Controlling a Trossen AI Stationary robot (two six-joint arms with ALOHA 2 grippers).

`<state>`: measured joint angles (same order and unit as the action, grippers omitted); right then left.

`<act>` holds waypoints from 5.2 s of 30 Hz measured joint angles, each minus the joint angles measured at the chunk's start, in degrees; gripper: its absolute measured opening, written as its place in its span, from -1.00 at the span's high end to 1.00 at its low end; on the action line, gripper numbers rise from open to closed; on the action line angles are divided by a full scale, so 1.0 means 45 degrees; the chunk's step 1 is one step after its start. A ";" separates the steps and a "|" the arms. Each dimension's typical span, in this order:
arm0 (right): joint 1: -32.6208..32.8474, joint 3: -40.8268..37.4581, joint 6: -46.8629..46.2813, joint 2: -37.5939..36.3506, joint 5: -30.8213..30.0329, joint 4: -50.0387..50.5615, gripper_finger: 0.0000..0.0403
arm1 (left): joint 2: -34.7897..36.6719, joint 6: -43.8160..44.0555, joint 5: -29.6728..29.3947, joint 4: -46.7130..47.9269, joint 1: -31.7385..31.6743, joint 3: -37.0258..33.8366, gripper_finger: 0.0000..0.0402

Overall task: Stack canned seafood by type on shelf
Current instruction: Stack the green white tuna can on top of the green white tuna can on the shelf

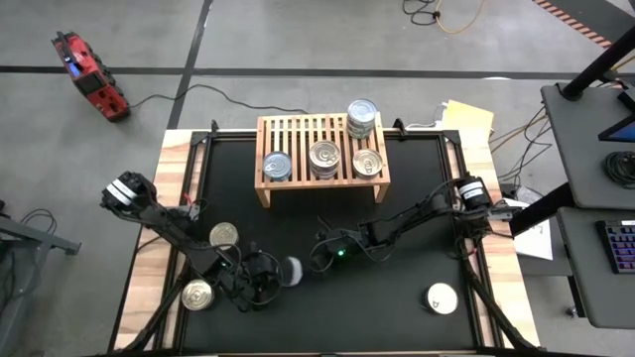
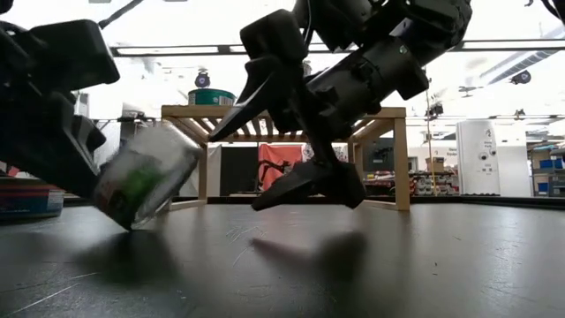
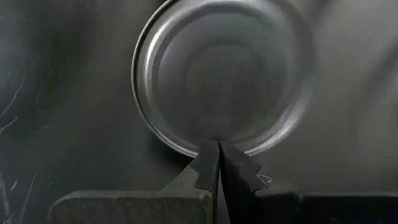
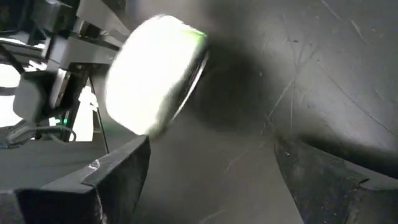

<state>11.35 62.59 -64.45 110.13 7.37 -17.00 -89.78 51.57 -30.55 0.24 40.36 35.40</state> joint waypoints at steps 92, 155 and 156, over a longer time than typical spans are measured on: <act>-0.0281 0.1001 0.1823 0.0915 0.0740 -0.0884 0.31 | -0.0439 0.0589 -0.0084 -0.1531 -0.0029 0.0279 0.98; -1.5302 0.2293 -0.1110 -0.7137 1.0385 0.4447 0.31 | 0.0831 -0.4407 -0.2892 0.3687 -0.3403 0.5508 0.82; -1.5305 0.2293 -0.1078 -0.7137 1.0386 0.4463 0.31 | 0.0831 -0.4567 -0.2895 0.3678 -0.3471 0.5508 0.82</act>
<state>-57.52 72.90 -69.30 78.02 54.11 3.08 -86.04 31.02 -43.57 16.80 24.74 60.18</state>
